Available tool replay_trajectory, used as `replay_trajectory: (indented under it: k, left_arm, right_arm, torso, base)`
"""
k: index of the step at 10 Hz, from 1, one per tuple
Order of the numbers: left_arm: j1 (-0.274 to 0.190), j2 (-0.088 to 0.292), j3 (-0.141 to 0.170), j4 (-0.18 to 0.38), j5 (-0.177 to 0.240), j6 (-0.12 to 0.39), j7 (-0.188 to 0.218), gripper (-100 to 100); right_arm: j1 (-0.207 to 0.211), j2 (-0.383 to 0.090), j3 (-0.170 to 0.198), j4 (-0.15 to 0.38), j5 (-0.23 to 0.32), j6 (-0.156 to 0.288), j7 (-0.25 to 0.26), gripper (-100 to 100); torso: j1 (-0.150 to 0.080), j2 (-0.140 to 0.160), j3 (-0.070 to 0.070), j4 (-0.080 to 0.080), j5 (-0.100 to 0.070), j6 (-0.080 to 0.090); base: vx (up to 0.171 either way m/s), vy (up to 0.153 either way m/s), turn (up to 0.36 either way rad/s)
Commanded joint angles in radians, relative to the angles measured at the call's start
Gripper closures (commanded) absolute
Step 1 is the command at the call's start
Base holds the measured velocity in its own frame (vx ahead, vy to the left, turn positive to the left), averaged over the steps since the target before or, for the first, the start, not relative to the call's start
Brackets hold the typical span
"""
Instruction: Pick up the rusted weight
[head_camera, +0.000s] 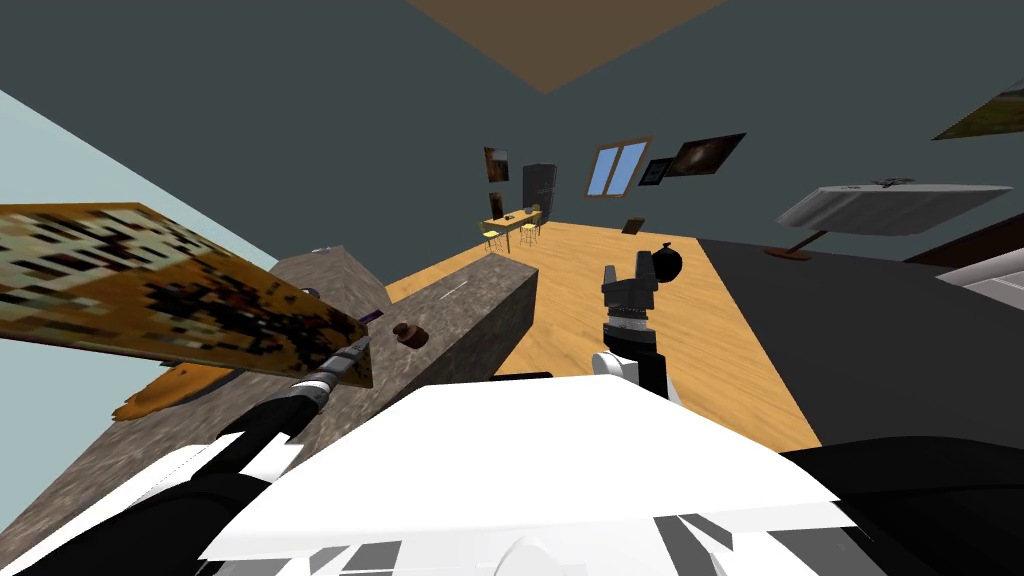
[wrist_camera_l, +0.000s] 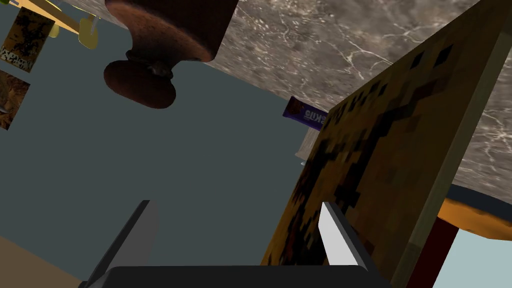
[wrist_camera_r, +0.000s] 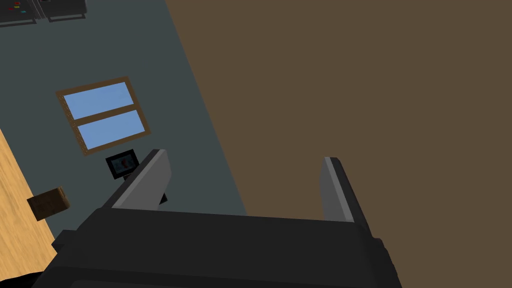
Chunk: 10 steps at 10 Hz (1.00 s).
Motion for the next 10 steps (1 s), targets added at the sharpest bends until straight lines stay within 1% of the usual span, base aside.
replay_trajectory:
  k: [1, 2, 5, 8, 9, 10]
  left_arm:
    - [0.046, 0.047, 0.05, -0.008, 0.036, 0.015, 0.016, -100]
    - [0.046, 0.047, 0.056, -0.008, 0.036, 0.015, 0.016, -100]
    - [0.137, 0.138, 0.153, -0.02, 0.106, 0.037, 0.046, -100]
    - [0.235, 0.23, 0.253, -0.034, 0.186, 0.062, 0.082, -100]
    - [0.235, 0.242, 0.261, -0.034, 0.186, 0.062, 0.082, -100]
    - [0.268, 0.277, 0.295, -0.039, 0.214, 0.07, 0.096, -100]
  right_arm:
    - [0.0, 0.0, 0.0, 0.0, 0.0, 0.0, 0.0, 0]
    - [0.0, 0.0, 0.0, 0.0, 0.0, 0.0, 0.0, 0]
    - [0.0, 0.0, 0.0, 0.0, 0.0, 0.0, 0.0, 0]
    - [0.0, 0.0, 0.0, 0.0, 0.0, 0.0, 0.0, 0]
    - [0.0, 0.0, 0.0, 0.0, 0.0, 0.0, 0.0, 0]
    - [0.0, 0.0, 0.0, 0.0, 0.0, 0.0, 0.0, 0]
  torso:
    - [0.0, 0.0, 0.0, 0.0, 0.0, 0.0]
    - [0.0, 0.0, 0.0, 0.0, 0.0, 0.0]
    - [0.001, 0.0, 0.0, 0.0, -0.001, -0.001]
    - [0.003, 0.004, 0.002, 0.001, -0.001, -0.002]
    - [0.003, 0.004, 0.002, 0.001, -0.001, -0.002]
    - [0.002, 0.002, 0.001, 0.001, -0.001, -0.002]
  base:
    - [-0.069, 0.007, 0.007]
    - [-0.046, 0.005, -0.001]
    - [-0.052, 0.009, -0.015]
    - [-0.084, 0.031, -0.05]
    - [-0.042, 0.017, -0.017]
    - [-0.029, 0.018, -0.036]
